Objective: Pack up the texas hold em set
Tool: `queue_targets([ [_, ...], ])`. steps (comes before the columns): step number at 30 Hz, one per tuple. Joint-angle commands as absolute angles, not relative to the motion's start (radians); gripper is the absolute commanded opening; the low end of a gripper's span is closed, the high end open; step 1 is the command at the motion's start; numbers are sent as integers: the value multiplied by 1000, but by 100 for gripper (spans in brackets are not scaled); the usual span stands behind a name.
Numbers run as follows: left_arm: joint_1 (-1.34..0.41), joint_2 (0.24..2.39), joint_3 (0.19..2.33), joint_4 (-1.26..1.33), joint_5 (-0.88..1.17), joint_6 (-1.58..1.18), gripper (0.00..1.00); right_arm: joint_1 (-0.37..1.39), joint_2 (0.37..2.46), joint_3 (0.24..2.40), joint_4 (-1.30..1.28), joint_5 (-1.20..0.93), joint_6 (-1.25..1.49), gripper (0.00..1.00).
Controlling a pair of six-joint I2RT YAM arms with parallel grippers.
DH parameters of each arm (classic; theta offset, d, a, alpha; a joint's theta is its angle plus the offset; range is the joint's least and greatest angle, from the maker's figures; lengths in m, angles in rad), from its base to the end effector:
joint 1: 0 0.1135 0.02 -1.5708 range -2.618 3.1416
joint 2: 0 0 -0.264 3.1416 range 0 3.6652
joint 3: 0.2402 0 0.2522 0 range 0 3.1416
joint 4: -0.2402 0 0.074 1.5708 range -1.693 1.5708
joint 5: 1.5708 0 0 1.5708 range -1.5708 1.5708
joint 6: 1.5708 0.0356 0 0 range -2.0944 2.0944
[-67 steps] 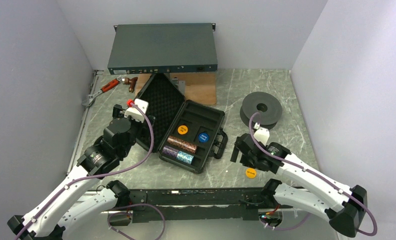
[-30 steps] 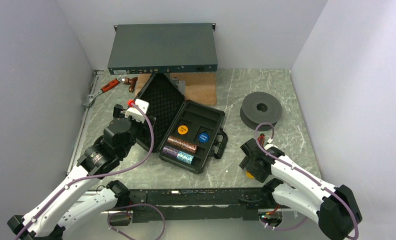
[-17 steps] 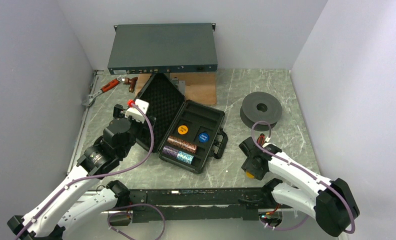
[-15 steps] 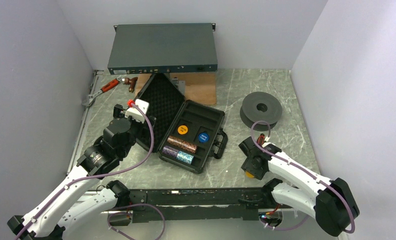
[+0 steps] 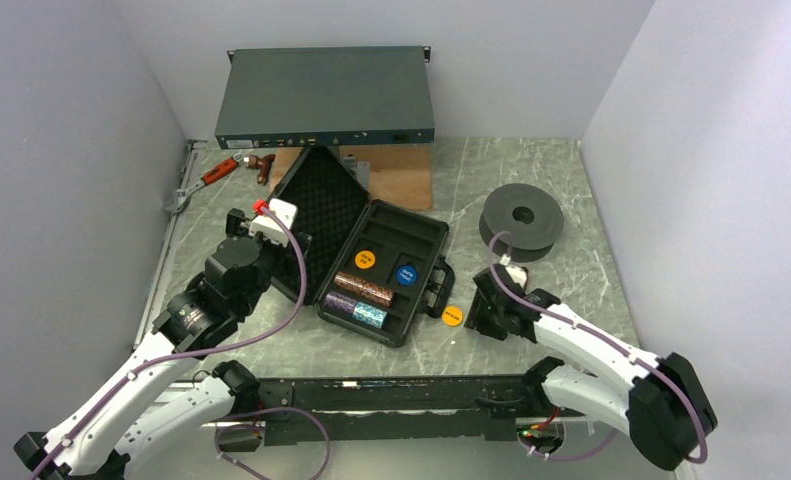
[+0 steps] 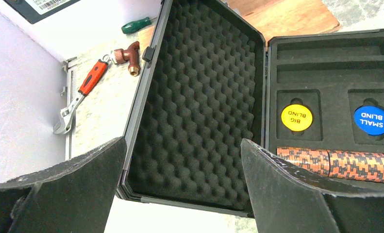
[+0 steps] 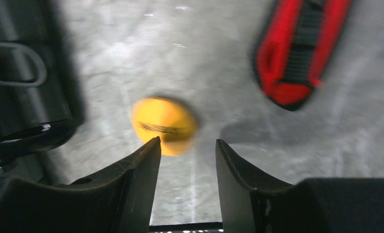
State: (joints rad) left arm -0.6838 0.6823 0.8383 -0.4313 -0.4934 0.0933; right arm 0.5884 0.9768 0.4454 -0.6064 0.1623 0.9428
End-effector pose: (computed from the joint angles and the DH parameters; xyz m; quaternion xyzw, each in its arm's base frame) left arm 0.1263 -0.0812 0.3487 0.1566 0.7715 0.0161 0.6165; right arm 0.1360 0.0838 0.1608 0.1887 0.9551 0.0913 0.2092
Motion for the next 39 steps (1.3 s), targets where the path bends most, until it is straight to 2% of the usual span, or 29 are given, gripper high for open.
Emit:
queue_targets([
  [1, -683, 674, 848, -415, -484, 100, 94, 633, 1119, 498, -457, 7, 761, 41],
  [5, -682, 676, 848, -416, -483, 100, 94, 729, 1277, 591, -532, 75, 710, 42],
  [10, -683, 675, 848, -416, -482, 99, 94, 782, 1302, 654, -566, 122, 707, 50],
  [13, -683, 675, 848, -416, -480, 98, 94, 782, 1286, 687, -586, 139, 694, 58],
  [16, -682, 672, 848, -415, -480, 98, 94, 782, 1303, 728, -637, 178, 669, 71],
  [18, -683, 670, 850, -417, -480, 98, 94, 782, 1318, 741, -649, 201, 649, 75],
  [22, -682, 665, 848, -416, -480, 98, 94, 781, 1335, 753, -626, 223, 605, 74],
  [39, -682, 670, 847, -415, -485, 99, 94, 723, 1421, 765, -560, 187, 528, 61],
])
